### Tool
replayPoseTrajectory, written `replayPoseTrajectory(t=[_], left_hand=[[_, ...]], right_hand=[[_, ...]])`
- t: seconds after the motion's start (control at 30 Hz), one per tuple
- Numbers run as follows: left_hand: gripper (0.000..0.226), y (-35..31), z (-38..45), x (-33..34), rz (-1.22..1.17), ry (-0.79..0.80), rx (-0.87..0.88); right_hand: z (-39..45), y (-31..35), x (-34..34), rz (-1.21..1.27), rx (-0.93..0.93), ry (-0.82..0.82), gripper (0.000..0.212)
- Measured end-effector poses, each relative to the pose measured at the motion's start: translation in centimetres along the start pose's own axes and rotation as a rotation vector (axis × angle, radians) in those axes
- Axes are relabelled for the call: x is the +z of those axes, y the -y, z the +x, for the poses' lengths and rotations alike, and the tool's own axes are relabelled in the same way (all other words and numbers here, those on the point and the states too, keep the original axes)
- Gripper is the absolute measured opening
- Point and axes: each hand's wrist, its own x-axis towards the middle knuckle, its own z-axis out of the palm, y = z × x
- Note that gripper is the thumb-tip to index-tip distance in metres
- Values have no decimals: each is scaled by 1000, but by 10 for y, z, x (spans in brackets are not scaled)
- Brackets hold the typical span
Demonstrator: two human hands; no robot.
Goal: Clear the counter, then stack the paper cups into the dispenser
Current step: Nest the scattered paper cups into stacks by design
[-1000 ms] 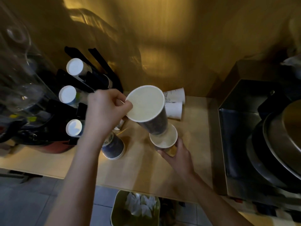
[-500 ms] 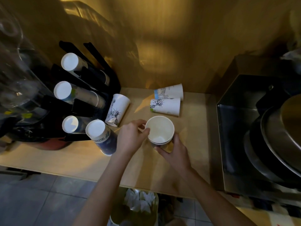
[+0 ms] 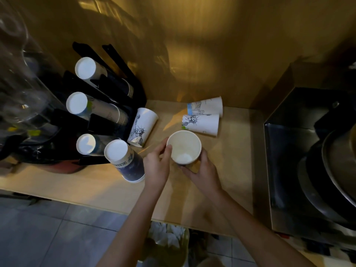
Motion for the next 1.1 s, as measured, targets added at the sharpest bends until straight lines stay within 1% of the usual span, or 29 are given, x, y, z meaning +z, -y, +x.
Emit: replayPoseTrajectory(t=[0.13, 0.3, 0.43, 0.5, 0.57, 0.63, 0.67, 0.7, 0.73, 0.77, 0.8, 0.9, 0.97, 1.03, 1.1], left_hand=[[42, 2, 3, -2, 11, -46, 6], [57, 14, 6, -3, 53, -35, 68], [52, 12, 10, -3, 77, -23, 51], [53, 5, 13, -1, 97, -38, 70], [51, -9, 23, -1, 147, -52, 147], [42, -25, 41, 2, 205, -33, 232], [38, -33, 50, 5, 217, -7, 259], [34, -41, 60, 9, 226, 24, 283], [30, -49, 71, 14, 237, 61, 306], [28, -56, 81, 20, 258, 104, 331], [28, -62, 92, 27, 291, 159, 351], [30, -73, 129, 53, 460, 342, 375], [34, -76, 153, 72, 604, 425, 403], [42, -74, 173, 93, 715, 494, 434], [52, -74, 189, 114, 753, 567, 393]], right_hand=[[11, 12, 16, 75, -12, 46, 73], [16, 11, 22, 84, -7, 105, 75], [18, -1, 20, 34, -1, 160, 83], [18, -12, 18, 22, 69, 135, 83], [25, -21, 14, 98, 175, 38, 68], [40, -27, 7, 304, 371, -74, 42], [49, -28, 2, 478, 488, -121, 29], [58, -28, -3, 667, 607, -149, 21], [68, -27, -8, 844, 712, -147, 19], [77, -26, -14, 968, 781, -136, 22], [86, -26, -18, 1030, 821, -123, 26], [113, -24, -27, 1086, 870, -80, 33], [127, -24, -30, 1130, 889, -70, 37], [134, -24, -28, 1142, 914, -84, 34], [140, -27, -22, 1117, 930, -124, 44]])
